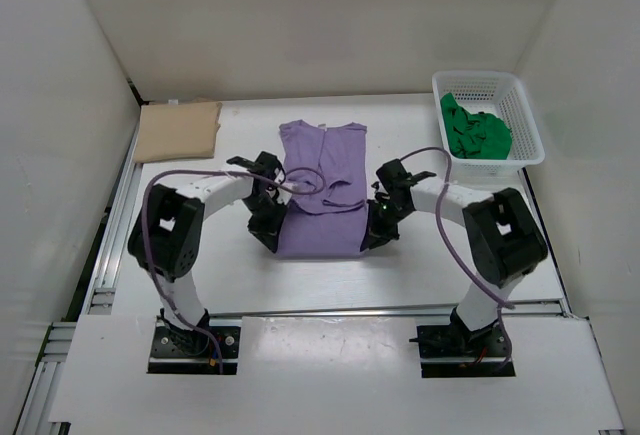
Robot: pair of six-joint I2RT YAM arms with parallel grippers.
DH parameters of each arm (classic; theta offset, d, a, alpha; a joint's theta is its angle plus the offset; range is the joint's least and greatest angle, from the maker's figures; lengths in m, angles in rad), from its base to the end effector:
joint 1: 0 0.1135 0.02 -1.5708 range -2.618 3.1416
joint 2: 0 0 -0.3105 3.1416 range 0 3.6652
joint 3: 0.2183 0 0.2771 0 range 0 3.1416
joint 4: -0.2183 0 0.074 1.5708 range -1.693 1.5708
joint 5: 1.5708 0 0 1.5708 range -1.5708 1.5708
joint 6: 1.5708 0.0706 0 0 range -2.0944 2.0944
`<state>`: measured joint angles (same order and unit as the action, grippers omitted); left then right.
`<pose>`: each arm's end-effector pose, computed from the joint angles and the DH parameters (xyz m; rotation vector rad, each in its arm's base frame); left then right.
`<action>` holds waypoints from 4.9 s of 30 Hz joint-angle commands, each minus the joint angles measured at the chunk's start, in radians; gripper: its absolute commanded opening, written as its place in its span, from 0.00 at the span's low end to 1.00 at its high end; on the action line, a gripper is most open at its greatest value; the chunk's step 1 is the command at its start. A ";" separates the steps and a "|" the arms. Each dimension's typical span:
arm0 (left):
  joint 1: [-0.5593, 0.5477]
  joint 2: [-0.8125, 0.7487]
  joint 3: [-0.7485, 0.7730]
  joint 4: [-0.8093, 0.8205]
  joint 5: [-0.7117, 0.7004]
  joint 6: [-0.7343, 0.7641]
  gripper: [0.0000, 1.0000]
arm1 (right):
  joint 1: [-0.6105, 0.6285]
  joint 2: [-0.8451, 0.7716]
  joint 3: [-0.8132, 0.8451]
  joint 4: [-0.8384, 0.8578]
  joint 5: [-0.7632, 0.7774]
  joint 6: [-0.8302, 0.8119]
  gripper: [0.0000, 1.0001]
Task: Fold and stack the t-shirts
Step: Fold the folded rectangular tshirt in 1/3 of the way, then grab one side of the 2/3 rectangular tshirt with both arms
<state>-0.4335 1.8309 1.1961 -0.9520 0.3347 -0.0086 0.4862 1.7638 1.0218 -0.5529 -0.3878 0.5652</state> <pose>0.3088 -0.1685 0.1608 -0.6314 -2.9464 0.4914 0.3036 0.1906 0.1456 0.0369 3.0143 0.7218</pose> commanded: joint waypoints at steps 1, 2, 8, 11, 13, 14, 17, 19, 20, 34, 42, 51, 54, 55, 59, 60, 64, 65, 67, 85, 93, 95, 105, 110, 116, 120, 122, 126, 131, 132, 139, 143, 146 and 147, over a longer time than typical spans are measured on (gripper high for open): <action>-0.086 -0.107 -0.076 -0.106 -0.085 0.009 0.10 | 0.021 -0.124 -0.075 -0.114 0.017 -0.080 0.00; -0.111 -0.122 -0.095 -0.106 -0.109 0.009 0.10 | 0.022 -0.142 -0.098 -0.114 0.004 -0.090 0.00; -0.195 -0.222 -0.110 -0.160 -0.224 0.009 0.67 | 0.066 -0.211 -0.241 -0.124 -0.034 -0.099 0.00; -0.247 -0.346 -0.110 -0.031 -0.414 0.009 0.98 | 0.066 -0.211 -0.273 -0.070 -0.045 -0.108 0.00; -0.312 -0.409 -0.093 0.069 -0.546 0.009 1.00 | 0.066 -0.202 -0.282 -0.032 -0.060 -0.097 0.00; -0.389 -0.426 -0.066 0.144 -0.581 0.009 1.00 | 0.066 -0.202 -0.296 -0.021 -0.074 -0.097 0.00; -0.502 -0.348 -0.041 0.214 -0.675 0.009 1.00 | 0.057 -0.202 -0.307 -0.002 -0.095 -0.088 0.00; -0.537 -0.314 -0.059 0.312 -0.686 0.009 1.00 | 0.046 -0.193 -0.307 -0.002 -0.095 -0.088 0.00; -0.568 -0.285 -0.059 0.331 -0.686 0.009 1.00 | 0.037 -0.193 -0.319 -0.002 -0.095 -0.079 0.00; -0.581 -0.010 0.026 0.398 -0.773 0.009 1.00 | -0.015 -0.233 -0.367 0.042 -0.114 -0.050 0.00; -0.531 0.010 0.085 0.398 -0.792 0.009 1.00 | -0.015 -0.263 -0.394 0.042 -0.114 -0.050 0.00; -0.390 0.094 0.204 0.398 -0.804 0.009 1.00 | -0.015 -0.264 -0.394 0.042 -0.114 -0.050 0.00; -0.327 0.107 0.315 0.398 -0.829 0.009 1.00 | -0.015 -0.264 -0.394 0.042 -0.114 -0.050 0.00; -0.315 0.107 0.335 0.398 -0.838 0.009 1.00 | -0.015 -0.251 -0.394 0.042 -0.114 -0.050 0.00; -0.280 0.038 0.372 0.360 -0.859 0.009 1.00 | -0.015 -0.231 -0.376 0.042 -0.114 -0.059 0.00; -0.258 0.018 0.384 0.329 -0.859 0.009 1.00 | -0.015 -0.231 -0.376 0.042 -0.114 -0.059 0.00; -0.168 -0.088 0.427 -0.026 -0.489 0.009 1.00 | -0.015 -0.231 -0.367 0.042 -0.105 -0.059 0.07; -0.150 -0.116 0.403 -0.080 -0.400 0.009 1.00 | -0.015 -0.231 -0.367 0.042 -0.105 -0.059 0.10; -0.136 -0.263 0.261 -0.129 -0.272 0.009 1.00 | -0.015 -0.231 -0.367 0.042 -0.105 -0.059 0.24; -0.125 -0.696 -0.496 0.323 0.100 0.009 0.83 | 0.012 -0.362 -0.396 0.051 0.015 0.076 0.67; -0.125 -0.645 -0.679 0.453 0.165 0.009 0.83 | 0.043 -0.463 -0.466 0.070 0.058 0.153 0.67; -0.125 -0.610 -0.690 0.495 0.179 0.009 0.84 | 0.043 -0.486 -0.485 0.079 0.058 0.179 0.67; -0.194 -0.452 -0.713 0.621 0.213 0.009 0.74 | 0.052 -0.495 -0.520 0.133 0.087 0.219 0.62; -0.194 -0.420 -0.759 0.621 0.213 0.009 0.57 | 0.061 -0.504 -0.520 0.142 0.087 0.239 0.61; -0.194 -0.420 -0.754 0.466 0.198 0.009 0.56 | 0.061 -0.504 -0.520 0.142 0.078 0.228 0.61; -0.206 -0.400 -0.696 0.345 0.198 0.009 0.58 | 0.061 -0.504 -0.520 0.120 0.087 0.206 0.62; -0.235 -0.389 -0.656 0.335 0.198 0.009 0.65 | 0.061 -0.504 -0.531 0.120 0.087 0.196 0.62; -0.244 -0.331 -0.601 0.347 0.178 0.009 0.69 | 0.061 -0.495 -0.540 0.120 0.087 0.186 0.57; -0.255 -0.256 -0.583 0.369 0.190 0.009 0.47 | 0.061 -0.475 -0.529 0.131 0.058 0.177 0.38; -0.255 -0.255 -0.583 0.369 0.190 0.009 0.38 | 0.061 -0.475 -0.529 0.131 0.058 0.165 0.32; -0.255 -0.255 -0.520 0.369 0.161 0.009 0.10 | 0.061 -0.466 -0.480 0.102 0.026 0.127 0.00; -0.255 -0.317 -0.440 0.352 0.179 0.009 0.10 | 0.061 -0.516 -0.431 0.000 0.026 0.088 0.00; -0.255 -0.383 -0.397 0.302 0.188 0.009 0.10 | 0.061 -0.565 -0.373 -0.111 0.026 0.064 0.00; -0.245 -0.421 -0.397 0.253 0.179 0.009 0.10 | 0.061 -0.582 -0.355 -0.145 0.026 0.064 0.00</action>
<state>-0.6888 1.5093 0.7536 -0.6300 0.5541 -0.0238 0.5446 1.2438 0.5884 -0.5564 -0.3496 0.6720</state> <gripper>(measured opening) 0.112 0.027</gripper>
